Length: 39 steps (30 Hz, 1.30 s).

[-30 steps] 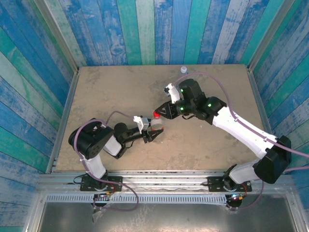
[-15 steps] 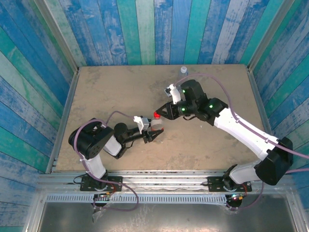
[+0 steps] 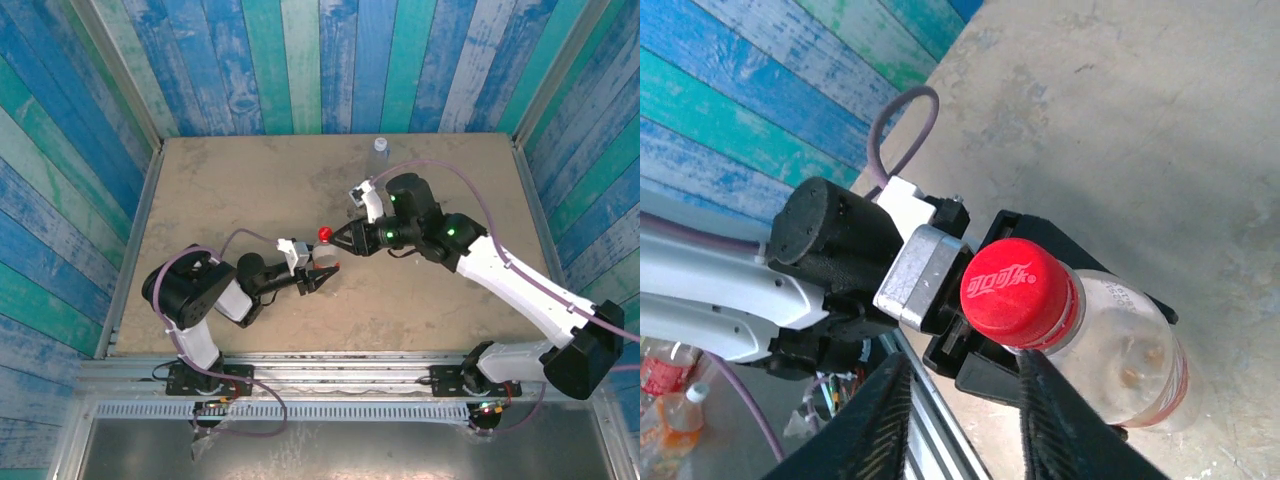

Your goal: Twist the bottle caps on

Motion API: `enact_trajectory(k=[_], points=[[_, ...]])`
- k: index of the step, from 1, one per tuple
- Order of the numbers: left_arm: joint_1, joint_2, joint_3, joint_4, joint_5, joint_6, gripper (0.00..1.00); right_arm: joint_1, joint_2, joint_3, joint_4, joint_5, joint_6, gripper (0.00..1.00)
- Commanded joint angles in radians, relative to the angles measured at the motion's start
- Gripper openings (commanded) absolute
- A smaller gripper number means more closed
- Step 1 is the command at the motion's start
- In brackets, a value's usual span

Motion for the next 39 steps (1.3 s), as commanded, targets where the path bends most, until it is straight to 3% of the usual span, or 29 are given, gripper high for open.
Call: enact_trajectory(k=[1, 8, 16, 26, 39], points=[[0.005, 0.032, -0.009, -0.092, 0.005, 0.016, 0.6, -0.007, -0.024, -0.006, 0.002, 0.05, -0.032, 0.38], [0.005, 0.027, -0.017, -0.094, 0.01, 0.024, 0.61, -0.022, 0.085, 0.08, -0.004, 0.006, -0.054, 0.42], [0.005, 0.028, -0.014, -0.1, 0.011, 0.029, 0.61, -0.025, 0.172, 0.152, -0.044, -0.06, -0.081, 0.32], [0.005, 0.031, -0.009, -0.104, -0.003, 0.018, 0.6, -0.026, 0.124, 0.071, -0.034, -0.076, -0.052, 0.24], [0.008, 0.04, 0.004, -0.117, -0.009, 0.008, 0.6, -0.011, 0.02, -0.039, 0.029, -0.094, 0.02, 0.23]])
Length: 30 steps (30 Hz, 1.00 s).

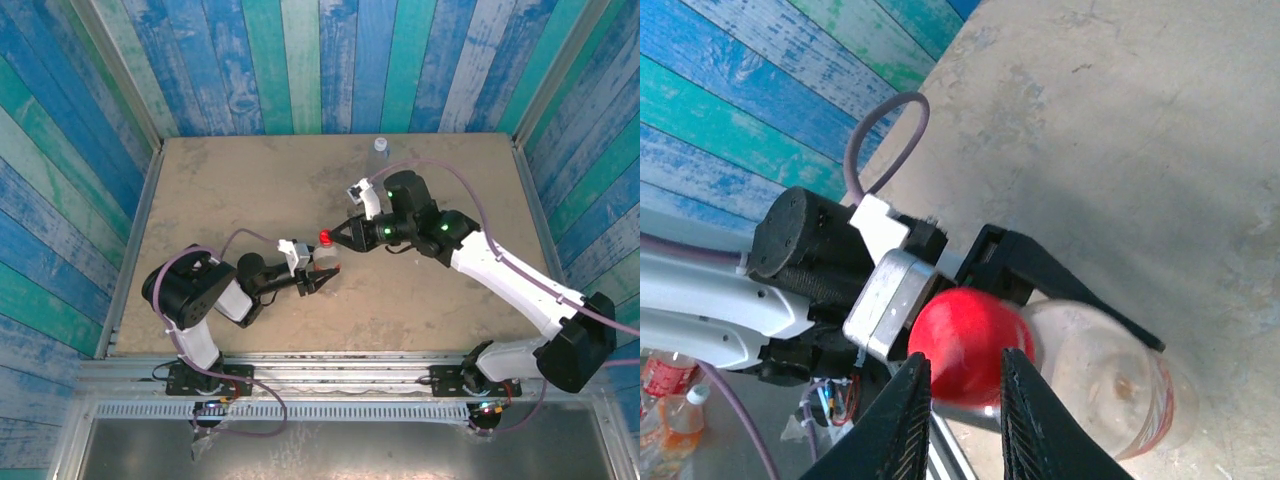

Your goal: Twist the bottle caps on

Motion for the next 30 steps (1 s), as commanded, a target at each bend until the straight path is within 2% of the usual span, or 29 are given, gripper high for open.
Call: enact_trajectory(k=[1, 4, 8, 12, 21, 25, 30], points=[[0.007, 0.041, 0.002, -0.107, -0.029, 0.001, 0.6, 0.014, -0.033, -0.024, -0.014, -0.031, 0.021, 0.24], [0.007, 0.042, 0.0, -0.105, -0.025, 0.001, 0.6, 0.012, -0.052, -0.024, -0.016, 0.005, 0.014, 0.26], [0.007, 0.038, -0.002, -0.105, -0.021, 0.004, 0.6, -0.004, -0.043, -0.001, -0.016, 0.038, 0.0, 0.38], [0.007, 0.036, -0.003, -0.105, -0.021, 0.007, 0.6, -0.02, 0.016, 0.05, -0.019, 0.014, -0.021, 0.39], [0.007, 0.026, -0.003, -0.134, -0.024, 0.022, 0.61, -0.029, 0.119, 0.132, -0.047, -0.05, -0.057, 0.3], [0.007, 0.031, -0.001, -0.129, -0.026, 0.016, 0.61, -0.03, 0.111, 0.115, -0.047, -0.069, -0.049, 0.24], [0.009, 0.039, 0.007, -0.132, -0.039, 0.007, 0.6, -0.028, 0.067, 0.049, -0.026, -0.087, -0.02, 0.21]])
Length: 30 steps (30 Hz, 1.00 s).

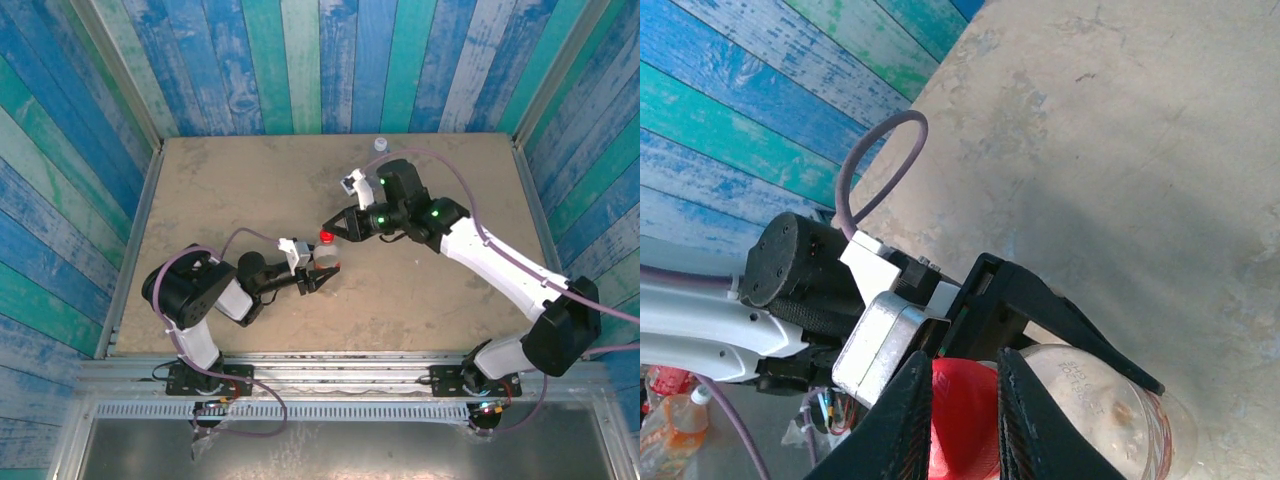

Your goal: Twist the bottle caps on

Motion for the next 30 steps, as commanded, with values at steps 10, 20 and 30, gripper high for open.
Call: enact_trajectory(k=[10, 20, 30], points=[[0.01, 0.037, 0.003, -0.129, -0.046, -0.004, 0.6, 0.05, -0.145, -0.15, 0.039, -0.023, 0.074, 0.21], [0.01, 0.037, 0.0, -0.122, -0.036, 0.001, 0.6, 0.013, -0.152, -0.107, 0.025, 0.075, 0.041, 0.35], [0.01, 0.031, 0.0, -0.133, -0.036, 0.009, 0.6, -0.014, 0.025, 0.062, -0.043, -0.028, -0.04, 0.35]])
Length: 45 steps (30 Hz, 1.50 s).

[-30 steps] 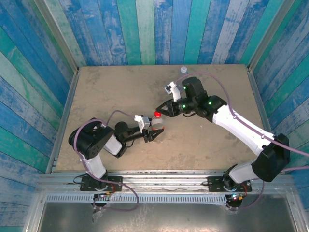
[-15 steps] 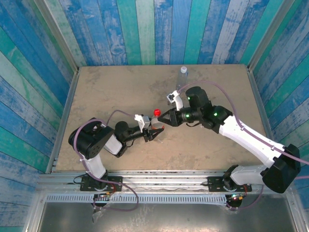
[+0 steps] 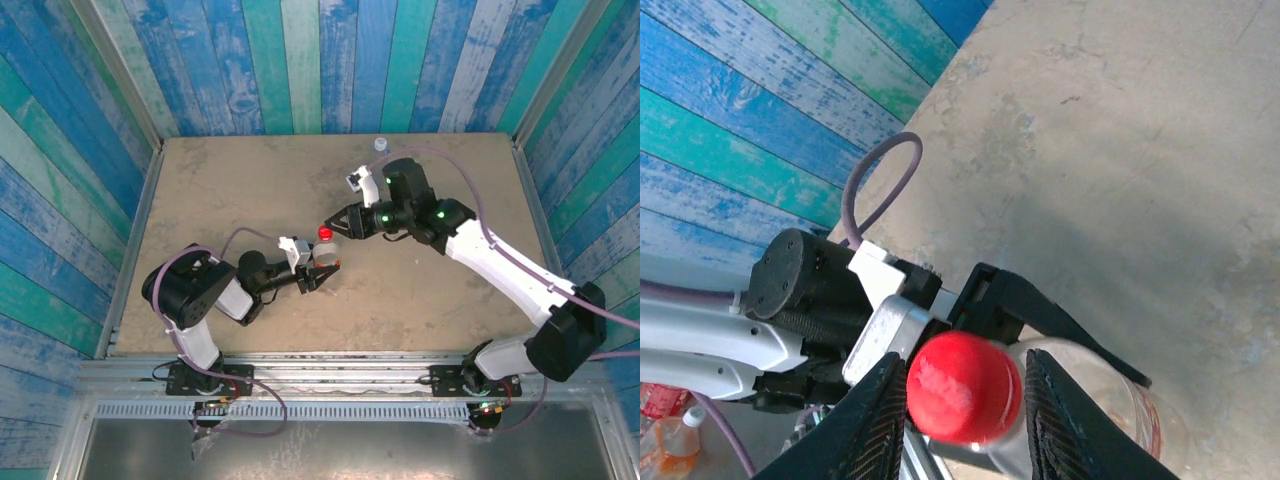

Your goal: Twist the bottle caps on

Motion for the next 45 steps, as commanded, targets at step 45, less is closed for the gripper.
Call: enact_trajectory(k=[45], points=[[0.009, 0.033, -0.008, -0.11, -0.017, 0.011, 0.6, -0.014, 0.035, 0.042, -0.059, -0.091, -0.056, 0.33]])
